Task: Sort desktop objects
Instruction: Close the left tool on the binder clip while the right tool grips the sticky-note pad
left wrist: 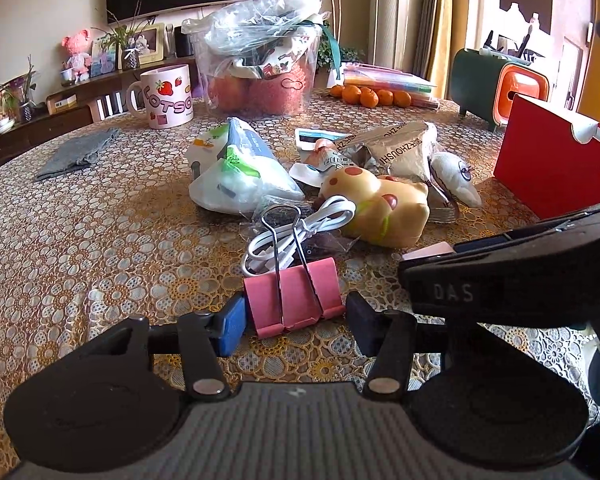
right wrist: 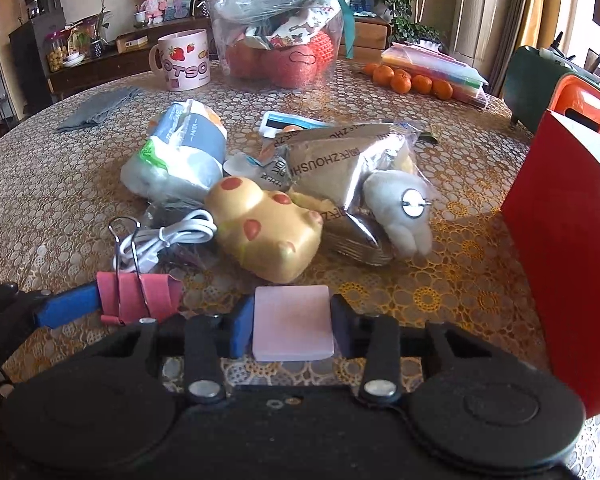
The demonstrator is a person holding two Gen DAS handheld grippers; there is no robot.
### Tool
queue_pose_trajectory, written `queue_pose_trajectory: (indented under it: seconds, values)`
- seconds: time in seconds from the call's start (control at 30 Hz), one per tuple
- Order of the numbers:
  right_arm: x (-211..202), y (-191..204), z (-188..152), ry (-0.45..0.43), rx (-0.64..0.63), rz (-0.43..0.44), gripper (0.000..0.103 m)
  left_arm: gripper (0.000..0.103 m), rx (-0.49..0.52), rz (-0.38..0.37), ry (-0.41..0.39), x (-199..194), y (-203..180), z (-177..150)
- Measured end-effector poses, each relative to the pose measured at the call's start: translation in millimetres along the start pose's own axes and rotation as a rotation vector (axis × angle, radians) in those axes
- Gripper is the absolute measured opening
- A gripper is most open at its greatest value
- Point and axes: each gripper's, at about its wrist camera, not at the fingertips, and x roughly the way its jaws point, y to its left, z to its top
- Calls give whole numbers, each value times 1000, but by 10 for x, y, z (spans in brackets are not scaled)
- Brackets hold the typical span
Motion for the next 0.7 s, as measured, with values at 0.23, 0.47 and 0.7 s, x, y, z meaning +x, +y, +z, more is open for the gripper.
queue_pose_trajectory:
  seconds: [0.23, 0.47, 0.7]
  values:
    - [-75, -114, -55, 1, 33, 6, 40, 51, -2, -2, 8, -38, -6, -5]
    - [-260, -229, -102, -28, 59, 13, 40, 51, -17, -18, 9, -183, -35, 33]
    - [-573, -393, -133, -73, 75, 33, 40, 50, 28, -29, -13, -370, -194, 61]
